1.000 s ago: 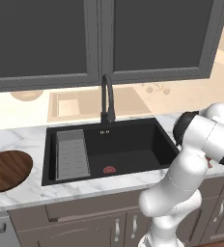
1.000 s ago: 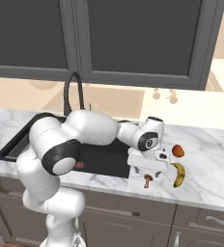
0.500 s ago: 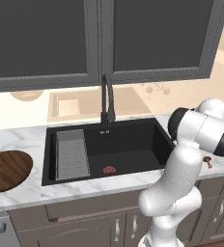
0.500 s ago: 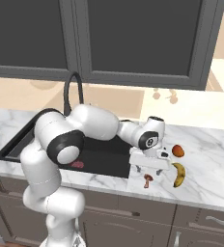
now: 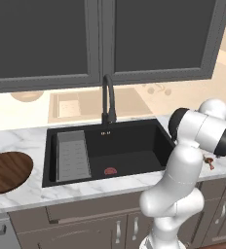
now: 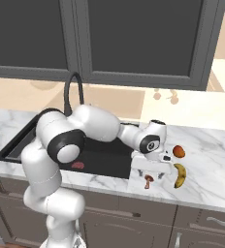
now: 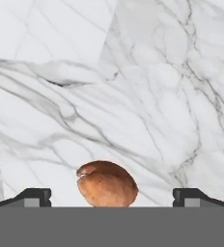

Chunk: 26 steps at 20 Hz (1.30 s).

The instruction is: There is a mixed pile of frozen fruits and vegetables on the counter. Locate all the frozen vegetables and place the items in a bowl on the counter. Take all the frozen fruits and defrost them in a running sink.

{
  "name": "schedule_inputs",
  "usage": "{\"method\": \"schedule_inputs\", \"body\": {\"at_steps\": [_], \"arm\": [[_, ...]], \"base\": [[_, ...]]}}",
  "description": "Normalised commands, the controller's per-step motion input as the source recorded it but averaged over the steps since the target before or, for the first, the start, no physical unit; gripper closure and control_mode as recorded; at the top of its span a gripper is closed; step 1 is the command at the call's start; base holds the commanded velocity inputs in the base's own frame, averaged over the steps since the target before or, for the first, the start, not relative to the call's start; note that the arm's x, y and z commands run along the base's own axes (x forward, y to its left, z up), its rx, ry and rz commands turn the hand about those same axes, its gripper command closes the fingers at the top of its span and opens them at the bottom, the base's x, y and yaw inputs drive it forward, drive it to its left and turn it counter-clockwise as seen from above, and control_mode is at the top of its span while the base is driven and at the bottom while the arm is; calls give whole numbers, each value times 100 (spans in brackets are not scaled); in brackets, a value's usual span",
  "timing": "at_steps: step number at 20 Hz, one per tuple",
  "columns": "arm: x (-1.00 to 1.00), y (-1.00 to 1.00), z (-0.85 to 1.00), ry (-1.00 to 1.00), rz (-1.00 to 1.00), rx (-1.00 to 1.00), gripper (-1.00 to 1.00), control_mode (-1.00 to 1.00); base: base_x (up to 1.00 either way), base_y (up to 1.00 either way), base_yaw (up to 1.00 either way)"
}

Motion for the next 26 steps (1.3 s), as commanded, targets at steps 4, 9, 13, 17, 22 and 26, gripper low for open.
{"method": "schedule_inputs", "body": {"at_steps": [4, 9, 13, 17, 22, 26], "arm": [[-12, 13, -12, 3, 0, -1, -100, -100], [-10, 8, -14, 1, 0, 0, -100, -100], [0, -1, -14, 0, 0, 1, -100, -100], [0, -7, -9, 0, 0, 0, -100, -100], [0, -3, -8, 1, 0, 1, 100, -100], [0, 0, 0, 0, 0, 1, 100, -100]], "base": [[0, 0, 0], [0, 0, 0], [0, 0, 0], [0, 0, 0], [0, 0, 0], [0, 0, 0]]}}
